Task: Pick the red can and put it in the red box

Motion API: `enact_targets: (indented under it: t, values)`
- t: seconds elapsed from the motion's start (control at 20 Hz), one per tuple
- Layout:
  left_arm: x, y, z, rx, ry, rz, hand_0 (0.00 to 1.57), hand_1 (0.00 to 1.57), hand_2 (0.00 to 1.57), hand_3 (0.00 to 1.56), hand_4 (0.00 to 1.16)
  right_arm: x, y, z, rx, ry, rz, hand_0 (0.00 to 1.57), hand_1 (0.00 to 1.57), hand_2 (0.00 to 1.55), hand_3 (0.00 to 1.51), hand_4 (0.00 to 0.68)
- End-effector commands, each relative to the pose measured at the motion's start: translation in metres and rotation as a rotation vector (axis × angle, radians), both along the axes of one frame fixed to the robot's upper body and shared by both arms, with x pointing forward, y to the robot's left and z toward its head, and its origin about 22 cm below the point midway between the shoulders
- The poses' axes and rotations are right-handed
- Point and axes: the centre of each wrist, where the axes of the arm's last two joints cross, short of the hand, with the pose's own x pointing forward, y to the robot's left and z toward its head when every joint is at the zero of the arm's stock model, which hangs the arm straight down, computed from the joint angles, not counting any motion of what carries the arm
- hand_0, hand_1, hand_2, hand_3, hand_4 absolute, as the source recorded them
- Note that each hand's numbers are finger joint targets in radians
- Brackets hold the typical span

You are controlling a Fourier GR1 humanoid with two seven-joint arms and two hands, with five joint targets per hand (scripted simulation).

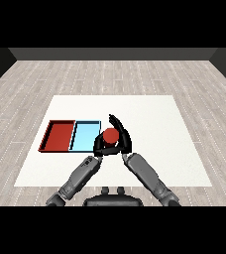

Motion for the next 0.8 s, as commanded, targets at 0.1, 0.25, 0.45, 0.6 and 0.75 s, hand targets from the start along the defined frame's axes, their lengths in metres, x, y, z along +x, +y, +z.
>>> enact_targets:
  t: [0.1,0.25,0.45,0.6,0.75]
  values:
    - [0.000,0.005,0.031,0.002,-0.010,-0.001,1.57,1.57,1.57,1.48,1.13,-0.003,-0.005,-0.017,-0.001,0.036,-0.017,0.00,0.00,0.00,0.00,0.000]
    - [0.012,-0.014,0.023,0.012,-0.007,0.012,1.57,1.57,1.57,1.48,1.13,-0.018,-0.011,0.008,0.027,0.027,-0.008,0.00,0.00,0.00,0.00,0.000]
    - [0.006,0.011,0.010,0.011,-0.016,0.056,1.57,1.57,1.57,1.46,1.13,-0.022,-0.014,-0.001,0.065,0.023,-0.003,0.00,0.00,0.00,0.00,0.000]
    - [0.010,0.021,0.005,0.017,-0.038,0.058,1.57,1.57,1.56,1.46,1.13,-0.014,-0.046,-0.001,0.080,-0.025,-0.033,0.00,0.00,0.00,0.00,0.000]
    - [0.020,0.034,0.015,0.018,-0.040,0.071,1.57,1.57,1.56,1.47,1.13,-0.028,-0.077,0.009,0.091,-0.031,-0.046,0.00,0.00,0.00,0.00,0.000]
